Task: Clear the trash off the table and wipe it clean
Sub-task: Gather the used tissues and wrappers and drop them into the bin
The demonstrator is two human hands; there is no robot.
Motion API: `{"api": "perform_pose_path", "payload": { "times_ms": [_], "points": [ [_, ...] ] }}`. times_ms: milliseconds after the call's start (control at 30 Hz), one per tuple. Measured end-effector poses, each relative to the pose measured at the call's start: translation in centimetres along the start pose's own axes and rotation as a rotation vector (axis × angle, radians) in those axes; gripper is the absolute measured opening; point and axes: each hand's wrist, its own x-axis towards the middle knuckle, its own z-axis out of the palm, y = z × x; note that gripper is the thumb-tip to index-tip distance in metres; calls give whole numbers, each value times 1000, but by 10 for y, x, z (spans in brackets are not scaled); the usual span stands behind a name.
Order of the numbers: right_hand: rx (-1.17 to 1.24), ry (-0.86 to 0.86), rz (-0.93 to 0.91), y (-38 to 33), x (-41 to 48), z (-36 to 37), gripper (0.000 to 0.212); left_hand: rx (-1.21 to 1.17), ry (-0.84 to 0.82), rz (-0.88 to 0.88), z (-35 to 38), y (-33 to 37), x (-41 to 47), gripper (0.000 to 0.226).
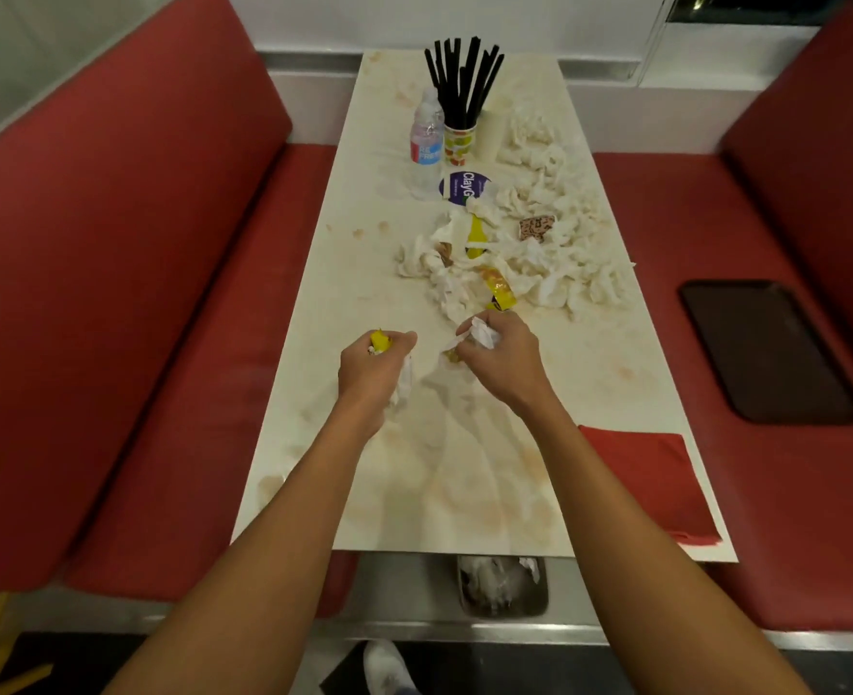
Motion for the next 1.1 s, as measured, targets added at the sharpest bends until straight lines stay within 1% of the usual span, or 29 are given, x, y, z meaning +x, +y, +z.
{"api": "perform_pose_path", "payload": {
  "times_ms": [100,233,433,533,633,733,867,1033,1100],
  "points": [
    [37,-20,32,16,-36,-20,14,11,10,16,11,-16,-37,18],
    [70,-63,53,33,-85,-46,20,8,42,57,24,-36,-92,17],
    [78,-139,-14,52,-153,-83,30,26,118,171,35,-76,-178,13],
    [61,-139,-7,63,-181,-92,28,0,126,193,42,-101,-215,13],
    [119,-136,-1,73,-209,-100,23,-10,161,191,45,-127,-245,11],
    [142,-145,39,93,-234,-103,22,40,139,169,45,-158,-263,10],
    [177,-107,125,128,-263,-104,24,91,112,72,45,-205,-269,11],
    [168,-109,202,182,-290,-91,23,192,60,-61,46,-263,-251,9],
    [157,-80,247,210,-293,-79,23,215,56,-101,51,-282,-236,6]
  ]
}}
